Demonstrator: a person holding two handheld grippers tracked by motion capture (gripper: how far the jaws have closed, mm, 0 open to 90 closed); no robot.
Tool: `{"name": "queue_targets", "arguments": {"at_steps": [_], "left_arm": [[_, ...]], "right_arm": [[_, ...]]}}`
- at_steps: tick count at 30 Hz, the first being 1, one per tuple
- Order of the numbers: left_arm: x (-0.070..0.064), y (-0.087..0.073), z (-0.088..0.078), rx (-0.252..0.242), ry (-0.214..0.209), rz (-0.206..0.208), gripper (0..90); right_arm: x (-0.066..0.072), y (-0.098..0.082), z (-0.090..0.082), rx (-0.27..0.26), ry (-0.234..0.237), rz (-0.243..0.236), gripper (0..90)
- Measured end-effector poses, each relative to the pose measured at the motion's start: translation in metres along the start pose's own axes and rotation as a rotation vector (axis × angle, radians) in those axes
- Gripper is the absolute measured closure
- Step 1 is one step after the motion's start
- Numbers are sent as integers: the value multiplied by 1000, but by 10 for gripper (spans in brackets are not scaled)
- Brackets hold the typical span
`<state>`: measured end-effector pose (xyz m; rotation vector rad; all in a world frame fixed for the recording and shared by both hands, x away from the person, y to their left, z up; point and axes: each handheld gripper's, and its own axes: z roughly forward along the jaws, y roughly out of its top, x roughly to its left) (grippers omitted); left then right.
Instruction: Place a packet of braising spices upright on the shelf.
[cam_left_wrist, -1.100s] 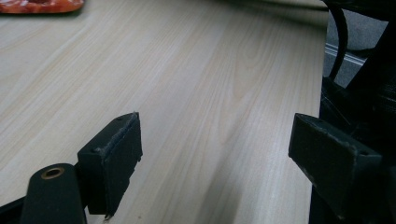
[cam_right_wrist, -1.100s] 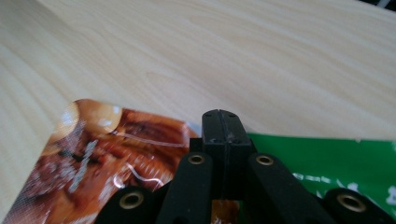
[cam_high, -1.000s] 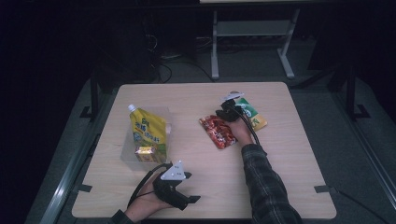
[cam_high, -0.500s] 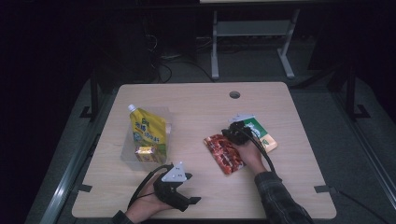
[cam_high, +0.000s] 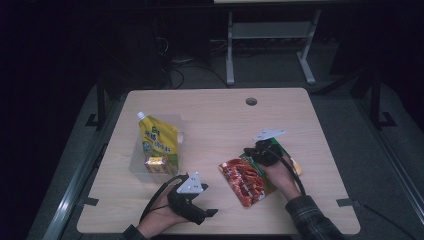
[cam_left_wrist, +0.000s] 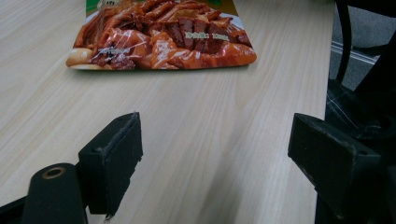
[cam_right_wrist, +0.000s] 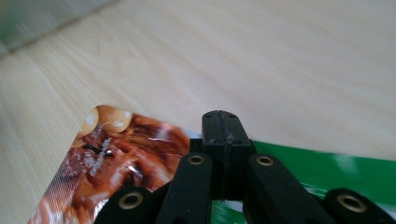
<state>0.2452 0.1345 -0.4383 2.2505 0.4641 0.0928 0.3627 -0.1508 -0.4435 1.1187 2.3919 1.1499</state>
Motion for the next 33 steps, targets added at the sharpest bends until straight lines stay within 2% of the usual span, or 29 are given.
{"name": "queue_targets", "arguments": {"at_steps": [2, 8, 13, 14, 15, 17, 20, 22, 26, 27, 29, 30, 32, 33], "left_arm": [[1, 4, 3, 3, 5, 2, 171], [6, 22, 18, 3, 30, 6, 171], [16, 40, 35, 2, 46, -7, 171], [16, 40, 35, 2, 46, -7, 171], [21, 48, 42, -1, 53, -8, 171], [26, 54, 48, 2, 61, -2, 170], [37, 64, 57, 16, 73, 4, 170], [41, 66, 61, 13, 75, -3, 170], [60, 74, 81, 35, 81, -13, 170], [64, 76, 84, 47, 80, -8, 170], [70, 77, 93, 50, 72, -23, 170], [74, 78, 97, 69, 65, -16, 170], [78, 80, 104, 66, 56, -36, 170], [79, 80, 106, 75, 55, -31, 170]], "right_arm": [[-11, -2, -14, 3, -31, -11, 899], [-49, -28, -49, 24, -104, 20, 899], [-76, -45, -63, 45, -134, 73, 899], [-76, -45, -63, 45, -134, 73, 899], [-85, -49, -63, 54, -141, 94, 899], [-88, -51, -61, 68, -135, 110, 898], [-92, -53, -57, 95, -139, 106, 899], [-93, -53, -57, 97, -143, 104, 898], [-97, -54, -55, 94, -139, 104, 898], [-96, -54, -55, 99, -138, 107, 899], [-95, -53, -55, 100, -134, 102, 898], [-95, -53, -55, 101, -134, 101, 898], [-95, -53, -54, 100, -132, 98, 898], [-95, -53, -54, 99, -130, 97, 898]]}}
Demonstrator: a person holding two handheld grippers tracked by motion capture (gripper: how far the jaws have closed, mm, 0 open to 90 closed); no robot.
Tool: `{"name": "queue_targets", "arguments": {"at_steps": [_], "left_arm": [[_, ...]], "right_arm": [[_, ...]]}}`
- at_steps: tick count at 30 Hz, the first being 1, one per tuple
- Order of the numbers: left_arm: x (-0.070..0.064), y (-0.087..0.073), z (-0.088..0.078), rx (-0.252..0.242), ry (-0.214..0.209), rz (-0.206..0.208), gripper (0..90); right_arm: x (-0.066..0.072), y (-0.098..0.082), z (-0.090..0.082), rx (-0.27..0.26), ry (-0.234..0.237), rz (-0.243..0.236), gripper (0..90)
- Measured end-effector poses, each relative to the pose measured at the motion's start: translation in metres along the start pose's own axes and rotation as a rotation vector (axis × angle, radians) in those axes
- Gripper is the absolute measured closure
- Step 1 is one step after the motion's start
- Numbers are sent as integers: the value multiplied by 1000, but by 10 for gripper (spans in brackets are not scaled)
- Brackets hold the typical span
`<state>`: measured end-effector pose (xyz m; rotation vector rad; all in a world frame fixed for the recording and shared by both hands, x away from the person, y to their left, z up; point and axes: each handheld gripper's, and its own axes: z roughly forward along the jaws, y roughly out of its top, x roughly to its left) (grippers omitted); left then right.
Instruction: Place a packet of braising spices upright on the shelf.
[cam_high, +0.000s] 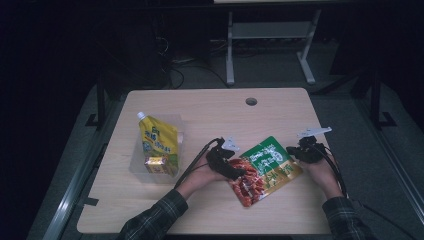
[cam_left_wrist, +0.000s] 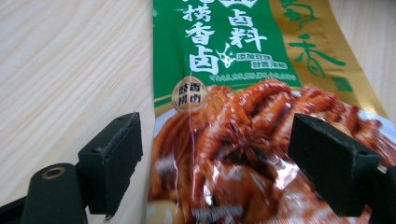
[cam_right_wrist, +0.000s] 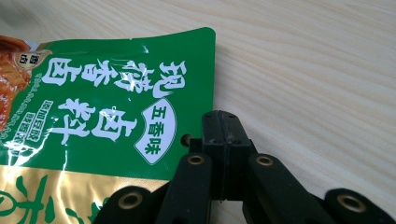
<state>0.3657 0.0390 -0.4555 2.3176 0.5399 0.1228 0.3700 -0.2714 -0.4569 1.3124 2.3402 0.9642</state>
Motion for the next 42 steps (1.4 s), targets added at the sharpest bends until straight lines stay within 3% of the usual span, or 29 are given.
{"name": "queue_targets", "arguments": {"at_steps": [5, 9, 12, 19, 25, 36, 38, 39, 42], "left_arm": [[7, 3, 11, 12, -1, -8, 170], [8, 3, 19, 32, -32, -22, 173], [8, 3, 20, 39, -48, -8, 183], [3, 5, 20, 52, -41, 20, 231], [-2, 9, 19, 77, -23, 52, 379], [-8, 16, 20, 107, -2, 75, 799], [-8, 16, 20, 93, -3, 50, 854], [-7, 16, 19, 100, -4, 61, 875], [-4, 15, 18, 80, -19, 18, 893]], "right_arm": [[0, 0, 0, 7, 6, 4, 898], [1, -1, 2, 24, 11, 4, 899], [1, -1, 4, 32, 16, -2, 899], [4, -2, 8, 62, 30, -8, 899], [5, -2, 9, 63, 38, 7, 900], [7, -2, 10, 66, 48, 1, 900], [7, -2, 9, 66, 49, -1, 900], [8, -1, 9, 66, 47, -7, 899], [8, -1, 9, 68, 48, -15, 898]]}}
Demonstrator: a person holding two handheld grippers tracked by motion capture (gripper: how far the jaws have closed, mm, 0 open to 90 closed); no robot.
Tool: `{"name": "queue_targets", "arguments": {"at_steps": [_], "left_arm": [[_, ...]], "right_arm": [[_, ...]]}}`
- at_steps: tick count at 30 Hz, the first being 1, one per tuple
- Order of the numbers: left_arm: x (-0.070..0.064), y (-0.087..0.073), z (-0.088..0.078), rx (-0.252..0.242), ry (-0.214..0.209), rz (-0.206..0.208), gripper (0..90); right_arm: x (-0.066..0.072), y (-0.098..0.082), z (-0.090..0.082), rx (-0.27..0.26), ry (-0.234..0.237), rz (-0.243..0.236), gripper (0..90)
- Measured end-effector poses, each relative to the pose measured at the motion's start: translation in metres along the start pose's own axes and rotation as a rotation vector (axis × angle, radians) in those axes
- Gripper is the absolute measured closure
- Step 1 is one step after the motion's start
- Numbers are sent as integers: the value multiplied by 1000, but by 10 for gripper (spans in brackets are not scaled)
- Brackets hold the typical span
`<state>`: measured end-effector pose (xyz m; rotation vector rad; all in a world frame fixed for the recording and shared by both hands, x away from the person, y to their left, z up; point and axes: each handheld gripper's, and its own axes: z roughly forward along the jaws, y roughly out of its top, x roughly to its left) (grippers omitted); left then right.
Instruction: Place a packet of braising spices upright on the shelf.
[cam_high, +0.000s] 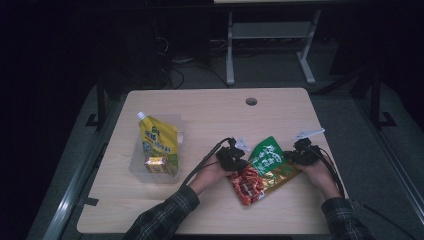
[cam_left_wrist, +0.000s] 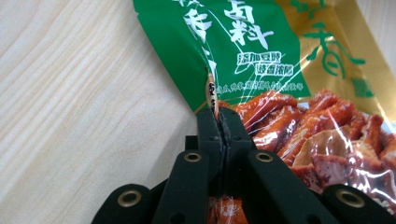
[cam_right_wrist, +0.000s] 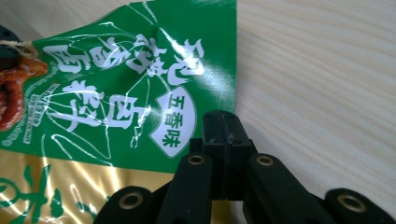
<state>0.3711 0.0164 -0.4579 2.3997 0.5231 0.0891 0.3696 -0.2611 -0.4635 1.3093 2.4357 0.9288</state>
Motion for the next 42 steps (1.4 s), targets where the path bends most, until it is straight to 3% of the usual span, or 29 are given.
{"name": "queue_targets", "arguments": {"at_steps": [3, 5, 6, 8, 12, 13, 17, 24, 27, 31, 36, 37, 38, 42], "left_arm": [[2, -4, -2, -37, -11, -49, 897], [3, -5, -4, -48, -9, -54, 898], [6, -7, -10, -51, -6, -55, 898], [8, -8, -15, -82, -5, -87, 898], [12, -9, -29, -117, 23, -94, 899], [12, -9, -32, -140, 27, -111, 899], [14, -7, -47, -183, 50, -115, 899], [18, 0, -71, -260, 93, -134, 900], [17, 3, -81, -288, 107, -130, 900], [19, 4, -91, -337, 105, -156, 900], [16, 5, -100, -373, 89, -172, 900], [16, 5, -100, -373, 89, -172, 900], [13, 5, -102, -374, 87, -166, 900], [15, 1, -105, -389, 79, -186, 900]], "right_arm": [[0, 2, -10, -48, 8, 21, 841], [0, 3, -14, -72, 15, 23, 818], [3, 5, -23, -100, 34, 50, 734], [5, 5, -28, -107, 45, 53, 679], [14, 5, -35, -127, 47, 56, 511], [16, 5, -37, -137, 45, 57, 483], [24, 3, -43, -160, 53, 64, 401], [40, -10, -53, -175, 92, 47, 401], [45, -15, -51, -164, 119, 42, 394], [49, -14, -46, -146, 142, 43, 395], [56, -7, -34, -195, 233, 47, 342], [56, -7, -34, -195, 233, 47, 342], [57, -3, -30, -223, 274, 55, 340], [56, 1, -25, -294, 335, 78, 385]]}}
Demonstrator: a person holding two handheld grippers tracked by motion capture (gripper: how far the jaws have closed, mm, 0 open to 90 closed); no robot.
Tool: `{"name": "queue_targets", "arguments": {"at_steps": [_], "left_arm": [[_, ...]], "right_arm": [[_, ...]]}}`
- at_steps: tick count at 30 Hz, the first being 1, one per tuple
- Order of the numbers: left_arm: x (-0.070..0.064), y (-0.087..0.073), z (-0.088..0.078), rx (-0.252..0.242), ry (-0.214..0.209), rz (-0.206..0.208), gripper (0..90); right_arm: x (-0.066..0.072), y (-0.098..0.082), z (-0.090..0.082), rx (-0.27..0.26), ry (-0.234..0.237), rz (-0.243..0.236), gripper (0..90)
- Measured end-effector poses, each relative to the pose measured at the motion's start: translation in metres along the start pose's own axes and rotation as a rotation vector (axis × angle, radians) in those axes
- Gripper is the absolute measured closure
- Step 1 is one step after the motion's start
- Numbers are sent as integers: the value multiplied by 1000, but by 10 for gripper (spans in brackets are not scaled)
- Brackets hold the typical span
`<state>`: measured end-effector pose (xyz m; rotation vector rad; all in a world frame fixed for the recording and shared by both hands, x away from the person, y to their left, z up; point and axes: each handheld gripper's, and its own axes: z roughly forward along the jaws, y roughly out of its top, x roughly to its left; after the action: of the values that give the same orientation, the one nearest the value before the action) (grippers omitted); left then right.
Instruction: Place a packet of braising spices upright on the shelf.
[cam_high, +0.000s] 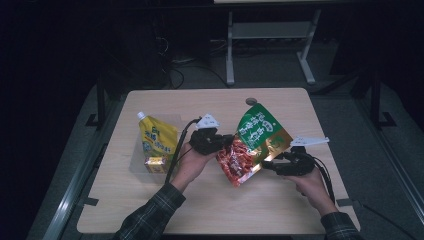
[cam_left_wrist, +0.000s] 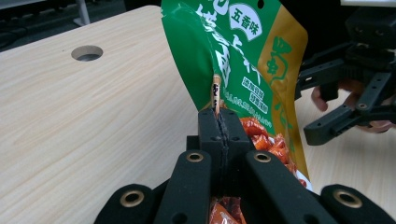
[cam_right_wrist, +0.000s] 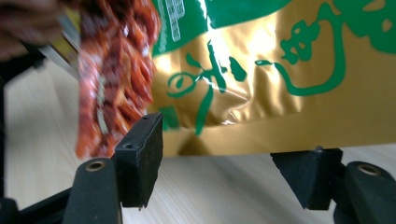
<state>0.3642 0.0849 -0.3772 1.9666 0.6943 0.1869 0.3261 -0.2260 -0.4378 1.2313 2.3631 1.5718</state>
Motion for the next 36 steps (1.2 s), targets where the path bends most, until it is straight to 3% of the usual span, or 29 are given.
{"name": "queue_targets", "arguments": {"at_steps": [2, 6, 8, 13, 14, 17, 19, 21, 23, 25, 31, 36], "left_arm": [[2, -1, -2, -10, -11, -23, 900], [-4, -2, -1, -2, -13, -6, 899], [-6, -3, 2, 4, -12, -1, 898], [-6, -7, 3, 16, -5, 8, 897], [-6, -7, 3, 16, -5, 7, 895], [-7, -8, 3, 24, 10, 18, 871], [-10, -10, 2, 40, 50, 14, 750], [-14, -12, 1, 47, 41, 3, 650], [-20, -14, 1, 74, 43, 44, 568], [-24, -16, 1, 79, 41, 56, 514], [-37, -33, -5, 136, -31, 102, 413], [-45, -55, -17, 182, -86, 148, 344]], "right_arm": [[-3, 1, 1, -20, 27, 22, 415], [-7, 3, 5, -56, 48, 23, 493], [-6, 6, 3, -75, 65, 12, 610], [-3, 11, -1, -77, 57, -33, 865], [-3, 12, -2, -81, 68, -37, 885], [-1, 16, -4, -73, 63, -58, 891], [0, 21, -12, -90, 76, -71, 894], [3, 26, -16, -88, 65, -109, 896], [5, 29, -21, -111, 89, -105, 895], [8, 35, -24, -110, 74, -133, 896], [14, 54, -20, -82, 74, -187, 896], [26, 83, -2, -66, 100, -239, 896]]}}
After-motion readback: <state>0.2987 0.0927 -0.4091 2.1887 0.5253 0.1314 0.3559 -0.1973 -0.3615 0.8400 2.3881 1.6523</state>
